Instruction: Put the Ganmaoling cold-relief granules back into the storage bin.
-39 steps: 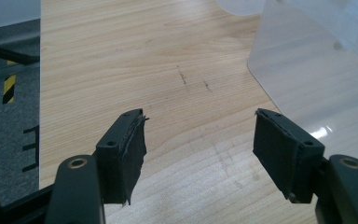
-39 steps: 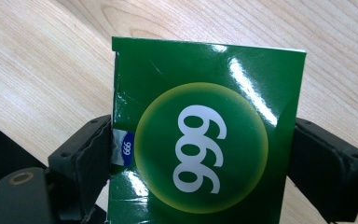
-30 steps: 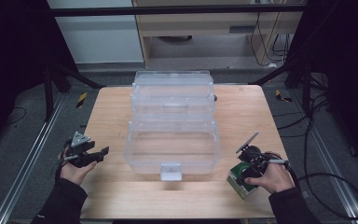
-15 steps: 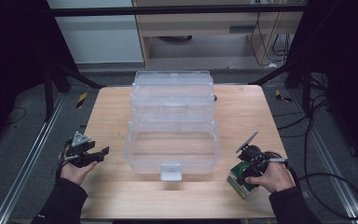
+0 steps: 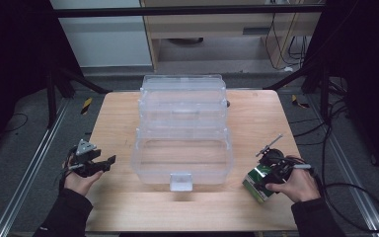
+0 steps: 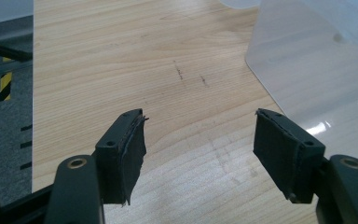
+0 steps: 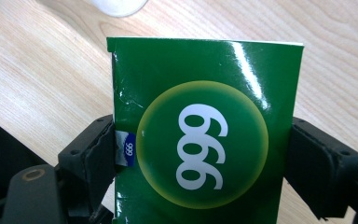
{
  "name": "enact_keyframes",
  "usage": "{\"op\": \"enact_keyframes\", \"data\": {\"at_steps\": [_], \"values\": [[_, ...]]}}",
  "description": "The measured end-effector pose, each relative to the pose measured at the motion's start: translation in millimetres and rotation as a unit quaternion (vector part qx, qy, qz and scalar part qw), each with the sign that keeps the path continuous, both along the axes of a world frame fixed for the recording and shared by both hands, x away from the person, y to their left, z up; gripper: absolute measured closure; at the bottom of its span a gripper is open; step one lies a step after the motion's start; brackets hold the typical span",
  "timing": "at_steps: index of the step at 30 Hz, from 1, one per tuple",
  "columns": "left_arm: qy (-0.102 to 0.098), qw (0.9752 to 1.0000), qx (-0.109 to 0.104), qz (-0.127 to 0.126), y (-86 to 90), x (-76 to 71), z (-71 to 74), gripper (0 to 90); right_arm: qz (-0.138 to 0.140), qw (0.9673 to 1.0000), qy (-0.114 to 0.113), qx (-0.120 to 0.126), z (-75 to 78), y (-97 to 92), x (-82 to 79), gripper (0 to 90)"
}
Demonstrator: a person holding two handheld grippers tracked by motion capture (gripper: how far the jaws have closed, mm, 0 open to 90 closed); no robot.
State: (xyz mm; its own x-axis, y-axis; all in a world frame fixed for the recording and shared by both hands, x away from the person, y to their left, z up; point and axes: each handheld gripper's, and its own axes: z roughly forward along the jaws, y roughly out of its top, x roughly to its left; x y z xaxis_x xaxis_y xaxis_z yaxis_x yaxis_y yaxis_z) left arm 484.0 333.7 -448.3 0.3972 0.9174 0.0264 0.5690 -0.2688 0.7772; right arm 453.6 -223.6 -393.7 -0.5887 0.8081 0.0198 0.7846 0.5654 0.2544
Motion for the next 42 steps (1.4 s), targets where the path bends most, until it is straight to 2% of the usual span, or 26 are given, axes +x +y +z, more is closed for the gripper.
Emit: {"op": "enact_keyframes", "data": {"at_steps": [7,21,27,42], "values": [[0.002,1.0,0.001,-0.001,-0.4,-0.2,-0.3,33.0,0.0,0.9996,-0.024,0.012,16.8,-4.1,0.2,17.7],[0.004,1.0,0.002,-0.001,-0.7,0.1,-1.0,33.0,-0.001,0.9979,-0.064,0.012,44.0,-7.0,3.4,17.8],[0.005,1.0,0.002,-0.001,-1.2,0.4,-1.8,33.0,-0.009,0.9972,-0.072,0.015,54.6,-6.4,6.1,17.8],[0.008,1.0,0.002,-0.001,-0.2,0.8,-2.8,33.2,0.005,0.9943,-0.106,0.011,83.2,-0.4,14.4,17.9]]}}
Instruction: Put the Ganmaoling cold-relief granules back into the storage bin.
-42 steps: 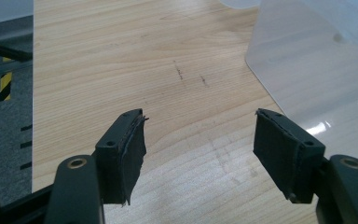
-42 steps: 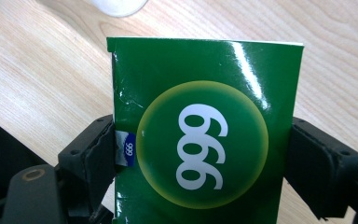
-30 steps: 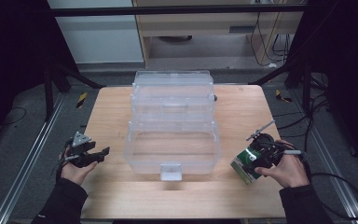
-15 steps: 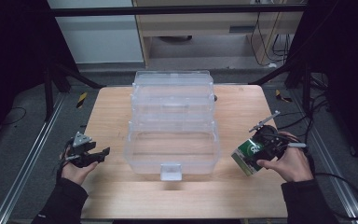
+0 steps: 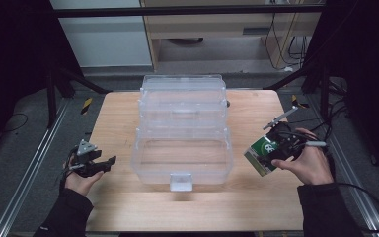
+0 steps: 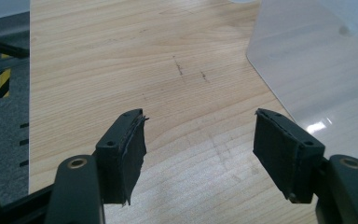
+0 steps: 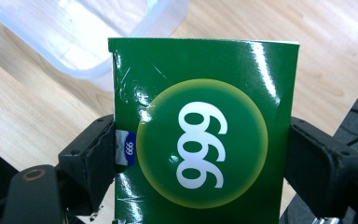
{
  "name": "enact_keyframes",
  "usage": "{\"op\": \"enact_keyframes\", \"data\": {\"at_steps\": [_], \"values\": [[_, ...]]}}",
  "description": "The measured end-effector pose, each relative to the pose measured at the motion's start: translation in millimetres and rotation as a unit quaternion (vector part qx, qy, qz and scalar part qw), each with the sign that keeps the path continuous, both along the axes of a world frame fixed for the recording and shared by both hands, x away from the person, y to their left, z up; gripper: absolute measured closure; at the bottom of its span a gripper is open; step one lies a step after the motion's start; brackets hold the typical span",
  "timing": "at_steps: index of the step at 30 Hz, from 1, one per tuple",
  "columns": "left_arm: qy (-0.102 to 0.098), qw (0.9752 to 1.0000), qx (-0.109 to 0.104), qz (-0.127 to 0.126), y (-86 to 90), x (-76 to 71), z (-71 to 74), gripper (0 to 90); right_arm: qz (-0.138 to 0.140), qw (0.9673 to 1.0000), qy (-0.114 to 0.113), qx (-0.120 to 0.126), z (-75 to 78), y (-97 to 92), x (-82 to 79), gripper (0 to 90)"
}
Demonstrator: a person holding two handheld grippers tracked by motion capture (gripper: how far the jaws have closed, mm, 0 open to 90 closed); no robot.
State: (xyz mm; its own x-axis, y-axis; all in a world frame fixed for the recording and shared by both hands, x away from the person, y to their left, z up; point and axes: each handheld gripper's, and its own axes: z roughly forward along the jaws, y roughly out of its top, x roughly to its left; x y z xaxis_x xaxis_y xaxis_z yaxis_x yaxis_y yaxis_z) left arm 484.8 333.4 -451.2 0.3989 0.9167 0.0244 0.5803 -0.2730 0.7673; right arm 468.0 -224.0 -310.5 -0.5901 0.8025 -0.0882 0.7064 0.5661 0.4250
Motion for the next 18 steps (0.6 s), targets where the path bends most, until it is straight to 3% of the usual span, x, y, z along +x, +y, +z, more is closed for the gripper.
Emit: {"op": "enact_keyframes", "data": {"at_steps": [10,18], "values": [[-0.001,1.0,-0.003,0.001,0.2,0.3,-0.4,33.2,0.014,0.9998,-0.013,-0.001,19.3,11.2,8.5,18.0],[-0.001,1.0,-0.003,0.001,0.5,0.3,-0.3,33.2,0.059,0.9979,-0.026,-0.008,33.9,28.0,12.0,18.0]]}}
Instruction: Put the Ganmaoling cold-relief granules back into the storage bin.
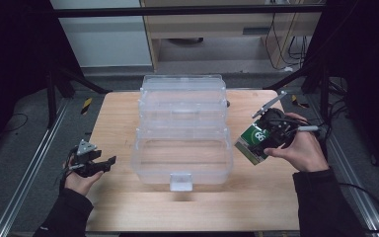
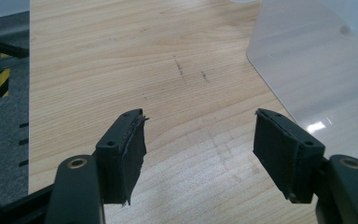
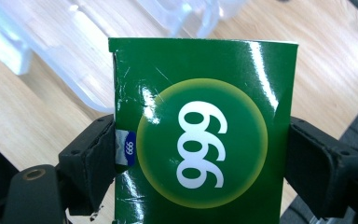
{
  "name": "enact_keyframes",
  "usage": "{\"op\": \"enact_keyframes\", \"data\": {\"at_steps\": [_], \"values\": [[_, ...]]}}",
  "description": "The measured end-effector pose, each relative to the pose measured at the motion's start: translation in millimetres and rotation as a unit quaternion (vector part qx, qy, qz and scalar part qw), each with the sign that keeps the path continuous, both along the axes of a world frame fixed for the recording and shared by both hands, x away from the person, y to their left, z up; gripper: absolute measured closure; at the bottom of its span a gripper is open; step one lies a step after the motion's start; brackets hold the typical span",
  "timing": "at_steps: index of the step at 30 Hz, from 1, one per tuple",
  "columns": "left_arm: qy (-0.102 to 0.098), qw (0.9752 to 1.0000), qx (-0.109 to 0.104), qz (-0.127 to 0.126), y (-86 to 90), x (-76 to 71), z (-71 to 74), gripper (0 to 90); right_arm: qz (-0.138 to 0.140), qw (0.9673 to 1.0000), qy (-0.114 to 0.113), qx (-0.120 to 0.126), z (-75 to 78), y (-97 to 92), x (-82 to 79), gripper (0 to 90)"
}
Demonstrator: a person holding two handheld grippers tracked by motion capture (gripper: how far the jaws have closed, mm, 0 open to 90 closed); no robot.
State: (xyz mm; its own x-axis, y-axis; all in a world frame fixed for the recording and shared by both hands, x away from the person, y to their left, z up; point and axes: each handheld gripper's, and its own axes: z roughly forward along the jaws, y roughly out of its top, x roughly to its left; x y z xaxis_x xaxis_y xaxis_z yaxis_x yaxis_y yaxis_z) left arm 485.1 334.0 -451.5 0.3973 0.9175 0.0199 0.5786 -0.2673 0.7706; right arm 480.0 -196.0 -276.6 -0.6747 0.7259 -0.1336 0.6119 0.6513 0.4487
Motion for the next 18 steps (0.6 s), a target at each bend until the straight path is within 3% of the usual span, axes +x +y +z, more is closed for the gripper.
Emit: {"op": "enact_keyframes", "data": {"at_steps": [11,18], "values": [[-0.002,1.0,-0.002,-0.001,-0.2,-0.2,0.5,33.2,0.071,0.9974,0.014,-0.005,4.5,21.1,12.3,18.0],[0.0,1.0,-0.001,-0.001,-0.2,0.1,0.1,33.2,0.122,0.9922,0.017,-0.016,4.2,35.1,16.7,18.0]]}}
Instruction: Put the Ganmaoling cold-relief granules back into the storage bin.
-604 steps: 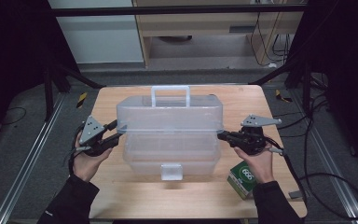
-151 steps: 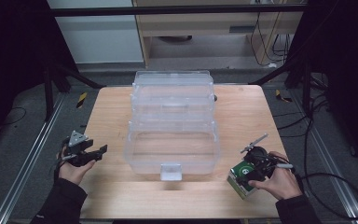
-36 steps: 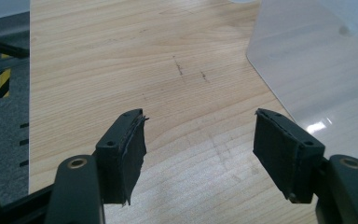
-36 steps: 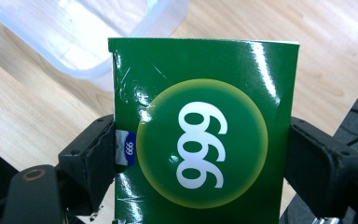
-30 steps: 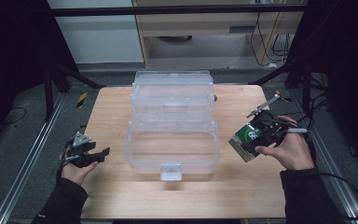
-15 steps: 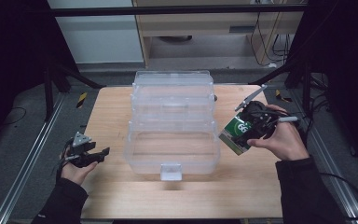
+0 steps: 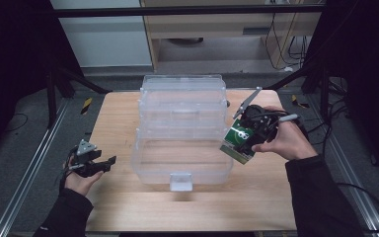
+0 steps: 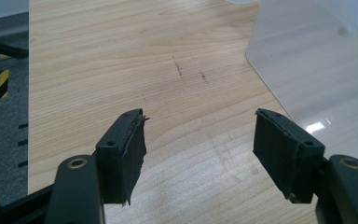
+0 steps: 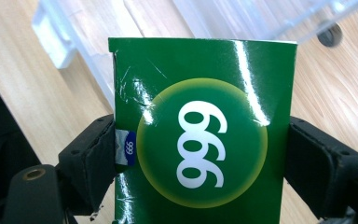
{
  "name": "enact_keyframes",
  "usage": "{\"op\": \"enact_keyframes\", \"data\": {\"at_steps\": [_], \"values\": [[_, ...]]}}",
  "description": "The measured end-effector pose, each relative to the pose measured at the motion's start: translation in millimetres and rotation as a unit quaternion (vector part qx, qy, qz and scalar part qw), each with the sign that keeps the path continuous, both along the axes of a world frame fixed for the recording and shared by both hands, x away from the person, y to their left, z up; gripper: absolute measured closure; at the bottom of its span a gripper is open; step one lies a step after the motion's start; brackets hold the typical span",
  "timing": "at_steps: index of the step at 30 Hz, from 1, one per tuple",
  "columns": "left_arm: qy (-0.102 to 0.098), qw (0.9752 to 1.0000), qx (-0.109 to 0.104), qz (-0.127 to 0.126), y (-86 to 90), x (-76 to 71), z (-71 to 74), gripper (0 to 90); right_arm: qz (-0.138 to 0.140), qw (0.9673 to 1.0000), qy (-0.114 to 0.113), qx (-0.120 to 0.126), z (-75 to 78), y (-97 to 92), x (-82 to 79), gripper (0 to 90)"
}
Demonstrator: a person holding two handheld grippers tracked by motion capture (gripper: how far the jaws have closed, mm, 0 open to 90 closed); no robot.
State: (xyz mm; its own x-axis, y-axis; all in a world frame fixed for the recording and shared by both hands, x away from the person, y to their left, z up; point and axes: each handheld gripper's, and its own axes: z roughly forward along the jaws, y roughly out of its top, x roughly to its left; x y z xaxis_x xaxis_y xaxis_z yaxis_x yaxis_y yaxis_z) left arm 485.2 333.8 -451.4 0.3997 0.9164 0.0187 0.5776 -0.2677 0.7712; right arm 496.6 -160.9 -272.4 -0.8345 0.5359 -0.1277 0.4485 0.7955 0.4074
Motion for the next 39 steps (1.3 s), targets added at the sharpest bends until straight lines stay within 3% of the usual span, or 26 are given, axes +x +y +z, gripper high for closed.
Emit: {"op": "enact_keyframes", "data": {"at_steps": [11,20,25,39], "values": [[0.0,1.0,0.0,-0.001,0.0,0.2,0.0,33.2,0.058,0.9981,0.013,0.016,-3.5,15.2,11.4,18.0],[0.002,1.0,0.002,0.001,0.8,0.7,-0.6,33.2,0.107,0.9939,0.014,0.024,-11.2,24.9,19.6,18.0],[0.001,1.0,0.0,0.0,0.9,0.4,-0.4,33.2,0.127,0.9916,0.022,0.013,-15.0,31.4,24.0,18.0],[0.001,1.0,-0.001,0.0,1.2,0.5,-0.5,33.2,0.197,0.9798,0.032,-0.002,-23.1,45.4,33.5,18.1]]}}
